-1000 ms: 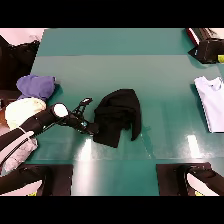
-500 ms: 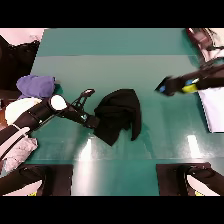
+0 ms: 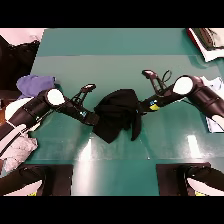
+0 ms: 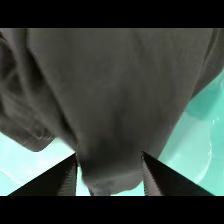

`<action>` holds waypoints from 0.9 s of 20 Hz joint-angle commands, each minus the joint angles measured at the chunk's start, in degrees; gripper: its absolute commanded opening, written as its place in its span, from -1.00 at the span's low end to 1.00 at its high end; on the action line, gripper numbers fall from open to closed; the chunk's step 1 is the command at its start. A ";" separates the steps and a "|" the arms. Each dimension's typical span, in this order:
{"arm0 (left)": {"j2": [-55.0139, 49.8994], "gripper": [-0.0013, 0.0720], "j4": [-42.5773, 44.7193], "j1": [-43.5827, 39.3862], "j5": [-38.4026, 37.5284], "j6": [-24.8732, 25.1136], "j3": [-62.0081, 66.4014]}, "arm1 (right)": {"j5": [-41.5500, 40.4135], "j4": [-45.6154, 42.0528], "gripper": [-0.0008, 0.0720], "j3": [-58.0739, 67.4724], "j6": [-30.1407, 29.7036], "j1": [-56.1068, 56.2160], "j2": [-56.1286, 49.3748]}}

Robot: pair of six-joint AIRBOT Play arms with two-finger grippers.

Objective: Fold the shirts.

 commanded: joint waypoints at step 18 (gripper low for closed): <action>20.74 -0.90 13.64 9.55 -7.13 -4.94 41.79 | 1.97 0.11 -0.93 25.79 -1.75 -33.35 28.48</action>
